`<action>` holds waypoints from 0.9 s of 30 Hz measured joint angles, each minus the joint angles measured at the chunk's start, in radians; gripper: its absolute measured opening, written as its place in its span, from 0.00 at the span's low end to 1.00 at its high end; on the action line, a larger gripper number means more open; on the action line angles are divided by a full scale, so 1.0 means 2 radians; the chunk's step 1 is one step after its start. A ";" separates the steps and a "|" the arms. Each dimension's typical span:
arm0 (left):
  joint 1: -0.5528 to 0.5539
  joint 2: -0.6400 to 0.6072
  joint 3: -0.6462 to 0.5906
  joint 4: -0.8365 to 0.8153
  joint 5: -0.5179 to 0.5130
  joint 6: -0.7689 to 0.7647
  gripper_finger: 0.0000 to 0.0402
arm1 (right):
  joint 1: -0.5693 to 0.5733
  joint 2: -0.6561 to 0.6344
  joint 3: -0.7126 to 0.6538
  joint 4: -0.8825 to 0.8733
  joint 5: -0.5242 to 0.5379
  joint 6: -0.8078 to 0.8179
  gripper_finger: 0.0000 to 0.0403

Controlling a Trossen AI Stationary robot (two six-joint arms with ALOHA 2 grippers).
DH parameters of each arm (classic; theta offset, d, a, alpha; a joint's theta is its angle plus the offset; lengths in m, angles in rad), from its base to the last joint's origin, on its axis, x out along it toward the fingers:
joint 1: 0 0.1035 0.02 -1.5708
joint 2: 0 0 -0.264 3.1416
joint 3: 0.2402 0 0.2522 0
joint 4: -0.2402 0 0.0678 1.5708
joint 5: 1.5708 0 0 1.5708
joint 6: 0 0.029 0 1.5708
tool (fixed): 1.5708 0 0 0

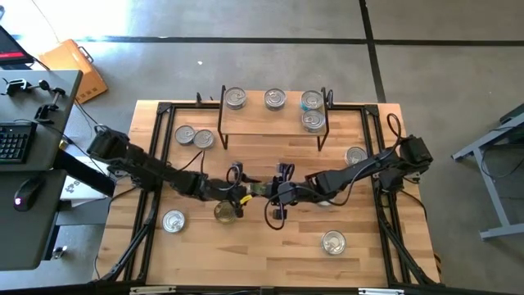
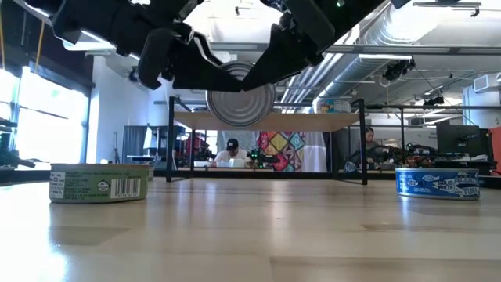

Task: Stack canned seafood by type on shelf
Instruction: Put the green tuna can on the shelf aligned with the other green tuna can

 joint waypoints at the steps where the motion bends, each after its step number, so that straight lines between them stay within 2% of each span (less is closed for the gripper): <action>1: 0.002 0.000 0.000 -0.004 0.009 -0.003 0.39 | 0.000 0.000 0.000 -0.001 -0.002 -0.002 0.30; 4: 0.003 0.000 0.001 -0.011 0.022 -0.012 0.30 | 0.000 0.000 -0.001 -0.003 -0.008 -0.005 0.31; 8: -0.003 0.000 0.000 -0.027 0.020 -0.023 0.30 | -0.002 0.000 0.003 -0.002 -0.023 0.001 0.48; 11: -0.007 0.000 0.000 -0.041 0.020 -0.032 0.30 | -0.001 -0.001 0.017 -0.039 -0.029 0.001 0.59; 16: -0.010 0.000 -0.023 -0.020 0.021 -0.051 0.30 | 0.017 -0.009 -0.004 -0.058 -0.021 -0.018 0.62; 18: -0.012 -0.002 -0.042 0.020 0.020 -0.053 0.30 | 0.028 -0.008 -0.033 -0.041 0.009 -0.008 0.62; 22: -0.016 -0.002 -0.086 0.122 0.021 -0.056 0.30 | 0.042 -0.008 -0.112 0.056 0.072 0.039 0.61; 25: -0.015 -0.002 -0.113 0.203 0.034 -0.054 0.30 | 0.043 -0.007 -0.177 0.205 0.056 0.043 0.61; 27: -0.012 -0.002 -0.124 0.238 0.061 -0.040 0.30 | 0.044 -0.007 -0.215 0.322 0.040 0.024 0.61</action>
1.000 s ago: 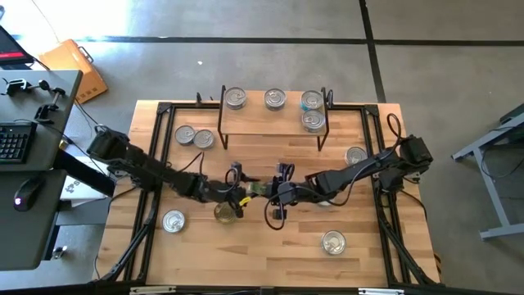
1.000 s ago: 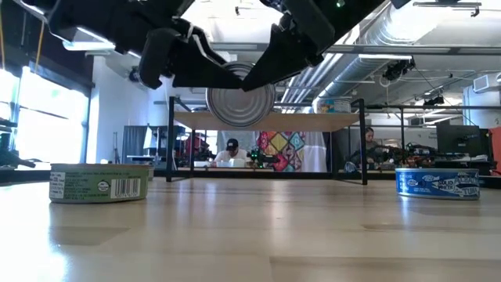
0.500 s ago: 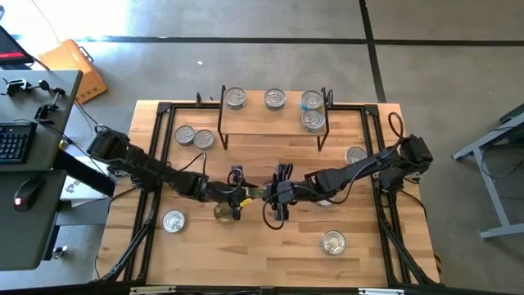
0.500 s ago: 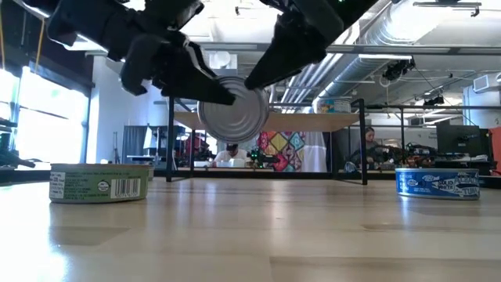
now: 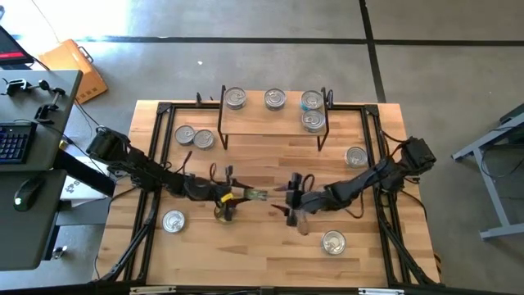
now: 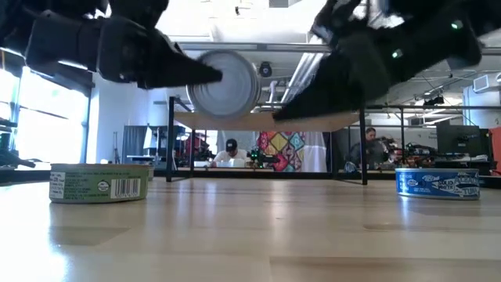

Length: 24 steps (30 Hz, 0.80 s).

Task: Stack canned seafood by type on shelf
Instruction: Put the green tuna can on the shelf aligned with the other green tuna can

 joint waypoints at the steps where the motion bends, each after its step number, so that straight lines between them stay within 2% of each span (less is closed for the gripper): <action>1: 0.002 0.000 -0.003 0.012 0.016 0.008 0.30 | 0.000 0.000 -0.016 0.053 -0.006 -0.013 0.61; 5: 0.008 0.000 -0.003 0.039 0.072 0.038 0.30 | 0.008 0.000 -0.054 0.239 -0.061 -0.090 0.61; 8: 0.008 0.000 0.001 0.041 0.092 0.055 0.30 | 0.026 0.000 -0.055 0.306 -0.070 -0.149 0.61; 11: 0.007 0.000 0.009 0.044 0.096 0.076 0.30 | 0.037 0.000 -0.045 0.297 -0.066 -0.206 0.61; 14: 0.007 0.000 0.018 0.044 0.112 0.093 0.30 | 0.038 0.000 -0.027 0.252 -0.064 -0.247 0.61; 18: 0.007 0.000 0.025 0.044 0.135 0.111 0.30 | 0.038 0.000 0.001 0.184 -0.058 -0.267 0.61; 24: 0.007 0.000 0.033 0.043 0.128 0.114 0.30 | 0.034 0.000 0.016 0.173 -0.062 -0.270 0.61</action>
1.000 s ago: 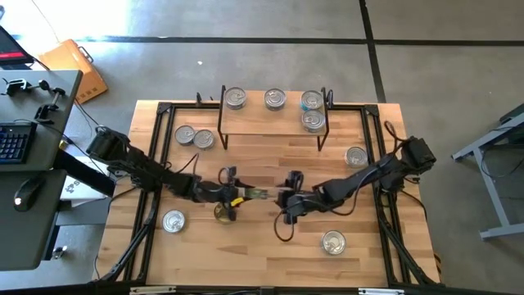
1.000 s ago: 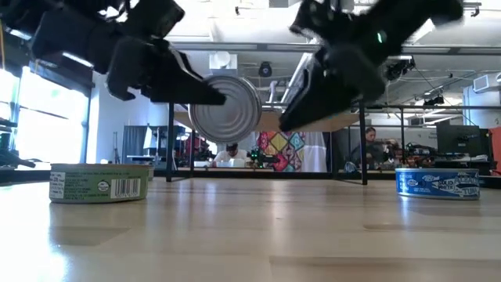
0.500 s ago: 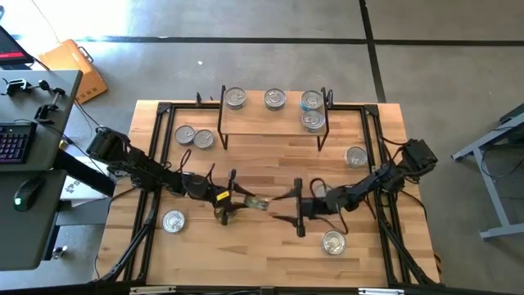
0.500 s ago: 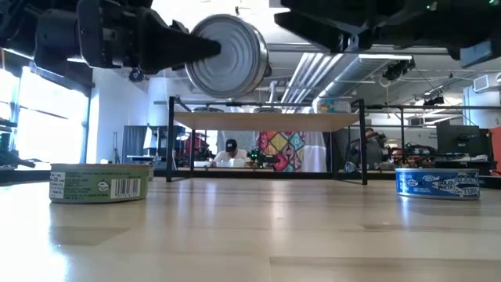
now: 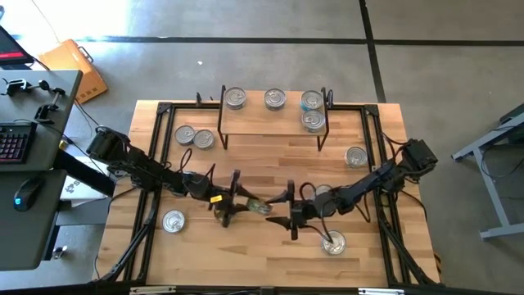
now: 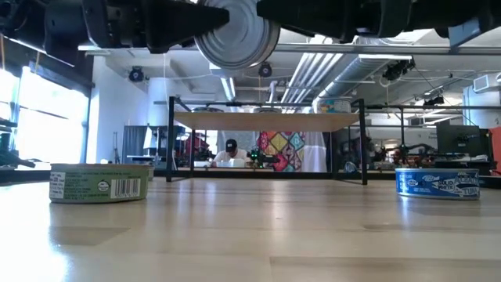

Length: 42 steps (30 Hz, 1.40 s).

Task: Stack canned seafood by type on shelf
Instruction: Put the green tuna can on the shelf aligned with the other green tuna can

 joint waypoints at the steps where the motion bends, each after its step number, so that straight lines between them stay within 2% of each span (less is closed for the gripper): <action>1: 0.000 0.000 0.001 0.000 -0.007 0.002 0.30 | -0.002 0.000 0.000 -0.001 0.000 0.001 0.61; 6: 0.000 0.000 0.006 -0.003 -0.064 0.006 0.30 | -0.011 0.000 0.000 -0.002 0.019 0.029 0.61; 12: 0.000 0.000 0.006 -0.001 -0.079 -0.010 0.30 | -0.014 0.000 0.000 -0.014 0.053 0.052 0.59; 16: 0.002 0.000 0.006 -0.018 -0.080 -0.011 0.34 | -0.014 0.000 0.000 -0.015 0.053 0.053 0.50; 21: 0.004 0.000 0.007 -0.051 -0.080 -0.026 0.39 | -0.015 0.001 0.000 -0.017 0.052 0.072 0.32; 23: 0.003 0.000 0.008 -0.071 -0.081 -0.045 0.40 | -0.016 0.001 0.000 -0.024 0.050 0.088 0.30; 26: 0.002 -0.004 0.007 -0.125 -0.085 -0.069 0.40 | -0.016 0.001 0.000 -0.049 0.050 0.093 0.30; 29: 0.002 -0.017 0.010 -0.194 -0.116 -0.097 0.41 | -0.014 -0.004 0.001 -0.084 0.057 0.108 0.30; 32: 0.002 -0.041 0.009 -0.283 -0.156 -0.137 0.41 | -0.013 -0.026 0.000 -0.143 0.068 0.140 0.30; 36: -0.001 -0.082 0.005 -0.400 -0.167 -0.204 0.41 | -0.007 -0.062 0.000 -0.218 0.067 0.147 0.30; 40: -0.013 -0.139 0.005 -0.520 -0.195 -0.292 0.41 | 0.002 -0.101 0.038 -0.320 0.125 0.130 0.30; 42: -0.020 -0.169 0.004 -0.552 -0.215 -0.327 0.41 | 0.002 -0.107 0.071 -0.385 0.156 0.118 0.30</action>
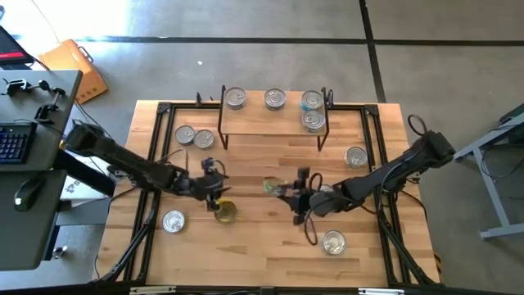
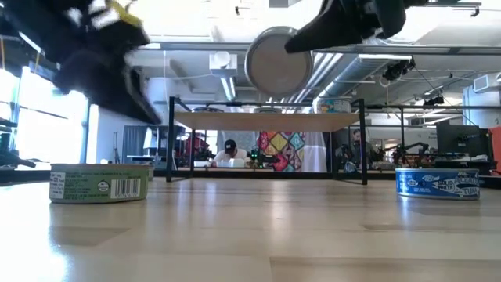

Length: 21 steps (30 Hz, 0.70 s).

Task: Stack canned seafood by type on shelf
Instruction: Put the green tuna can on the shelf aligned with the other green tuna can

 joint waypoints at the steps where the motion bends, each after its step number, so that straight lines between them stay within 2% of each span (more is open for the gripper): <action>1: -0.003 -0.013 0.003 -0.005 -0.010 -0.011 0.40 | 0.000 0.000 0.018 -0.036 0.012 -0.005 0.30; 4: -0.016 -0.040 0.001 -0.023 -0.031 -0.025 0.40 | -0.018 0.003 0.075 -0.115 0.025 -0.036 0.30; 7: -0.028 -0.058 0.001 -0.007 -0.045 -0.020 0.40 | -0.051 0.009 0.117 -0.167 0.026 -0.086 0.30; 14: -0.041 -0.053 0.002 0.031 -0.061 0.019 0.40 | -0.177 0.010 0.140 -0.169 -0.004 -0.174 0.30; 18: -0.041 -0.051 0.001 0.032 -0.061 0.019 0.40 | -0.243 0.026 0.138 -0.164 -0.035 -0.188 0.30; 21: -0.041 -0.051 0.001 0.033 -0.061 0.019 0.40 | -0.272 0.047 0.138 -0.149 -0.057 -0.198 0.30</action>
